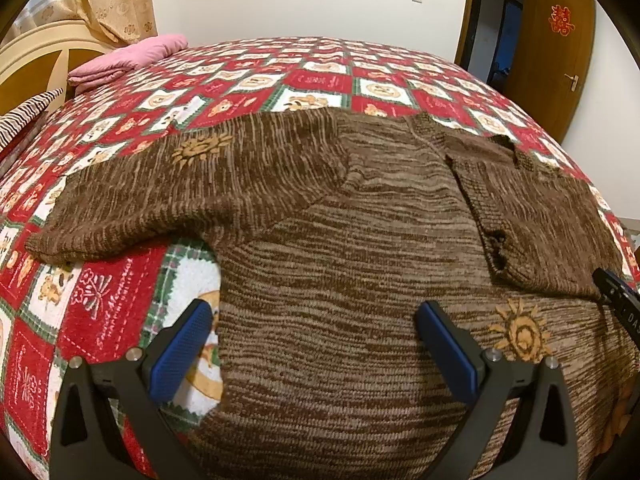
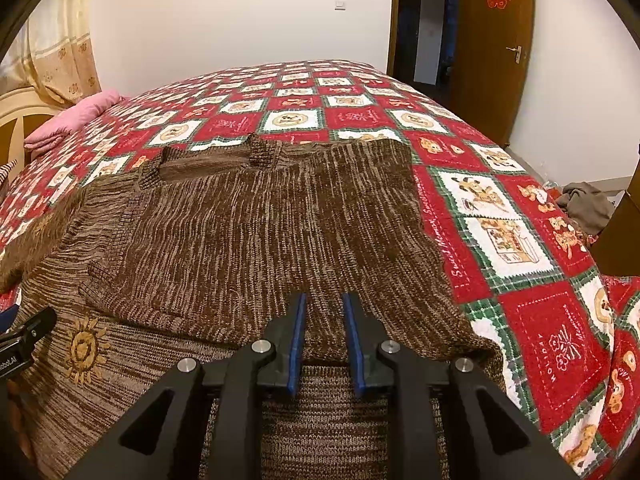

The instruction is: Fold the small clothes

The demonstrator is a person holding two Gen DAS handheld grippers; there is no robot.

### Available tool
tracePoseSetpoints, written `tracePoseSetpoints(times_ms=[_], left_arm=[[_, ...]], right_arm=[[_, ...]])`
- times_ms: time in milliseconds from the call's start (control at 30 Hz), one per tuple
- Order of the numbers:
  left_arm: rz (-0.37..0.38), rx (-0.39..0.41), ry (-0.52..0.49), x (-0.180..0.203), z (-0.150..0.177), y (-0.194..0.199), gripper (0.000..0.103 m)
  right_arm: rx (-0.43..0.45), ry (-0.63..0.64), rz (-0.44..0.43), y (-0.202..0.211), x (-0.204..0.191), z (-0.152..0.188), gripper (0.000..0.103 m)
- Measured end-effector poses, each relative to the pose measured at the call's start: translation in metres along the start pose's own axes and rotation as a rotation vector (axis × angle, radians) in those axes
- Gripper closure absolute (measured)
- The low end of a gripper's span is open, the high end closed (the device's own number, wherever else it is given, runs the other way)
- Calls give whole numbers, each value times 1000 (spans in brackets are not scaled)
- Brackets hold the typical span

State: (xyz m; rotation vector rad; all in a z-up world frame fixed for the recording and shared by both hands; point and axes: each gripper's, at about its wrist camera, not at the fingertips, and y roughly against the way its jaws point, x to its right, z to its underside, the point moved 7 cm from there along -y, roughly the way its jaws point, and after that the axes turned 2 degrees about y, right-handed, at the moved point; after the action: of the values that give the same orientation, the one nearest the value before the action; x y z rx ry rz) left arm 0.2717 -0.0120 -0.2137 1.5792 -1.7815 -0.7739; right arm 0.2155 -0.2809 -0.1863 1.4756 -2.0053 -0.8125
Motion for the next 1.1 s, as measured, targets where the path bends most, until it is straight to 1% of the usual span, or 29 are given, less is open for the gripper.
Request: tracePoseSetpoints(times_ms=[100, 167, 267, 300, 400, 433, 467, 533, 567, 633, 667, 700, 733, 767, 833, 900, 933, 967, 1000, 1067, 1100], left_arm=[[-6, 0, -5, 0, 0, 0, 0], [-4, -2, -5, 0, 1, 0, 0], [2, -14, -34, -2, 3, 4, 0], [-12, -12, -43, -6, 4, 8, 0], [-120, 34, -60, -31, 4, 27, 0], [-149, 68, -36, -46, 1, 37, 0], [-161, 99, 16, -65, -3, 46, 0], [-149, 114, 149, -102, -13, 53, 0], [-136, 110, 243, -125, -19, 54, 0], [-112, 122, 387, -161, -27, 51, 3], [-110, 127, 443, -177, -31, 47, 13], [-111, 124, 473, -186, -33, 43, 21], [-102, 107, 519, -200, -36, 35, 22], [-85, 98, 554, -204, -37, 28, 22], [-13, 74, 667, -217, -36, 11, 24], [37, 47, 744, -222, -34, -3, 36], [49, 61, 785, -227, -33, -8, 39], [49, 78, 798, -227, -34, -7, 49], [44, 83, 803, -228, -35, -9, 63], [28, 67, 792, -228, -35, -14, 80], [20, 66, 785, -228, -34, -15, 85]], right_arm=[[2, 9, 18, 1, -1, 0, 80], [4, 7, 28, 1, 0, 0, 78], [6, -3, 32, 2, 2, 0, 72], [7, -7, 33, 2, 3, 0, 70], [7, -11, 28, 2, 4, 0, 66], [7, -12, 27, 2, 4, 0, 66], [8, -12, 27, 2, 3, 1, 66], [8, -12, 28, 2, 3, 1, 65], [8, -11, 29, 2, 3, 1, 65], [9, -7, 34, 2, 3, 0, 65], [10, -6, 36, 2, 3, 0, 65], [10, -6, 36, 2, 3, 0, 65], [10, -6, 37, 2, 3, 0, 64], [10, -6, 36, 2, 3, 0, 64], [10, -6, 36, 2, 3, 0, 64], [10, -5, 36, 2, 3, 0, 64], [10, -5, 37, 2, 4, 0, 64], [10, -5, 37, 2, 4, 0, 64], [10, -5, 36, 2, 4, 1, 64], [10, -6, 35, 1, 4, 1, 64], [10, -6, 35, 2, 4, 1, 64]])
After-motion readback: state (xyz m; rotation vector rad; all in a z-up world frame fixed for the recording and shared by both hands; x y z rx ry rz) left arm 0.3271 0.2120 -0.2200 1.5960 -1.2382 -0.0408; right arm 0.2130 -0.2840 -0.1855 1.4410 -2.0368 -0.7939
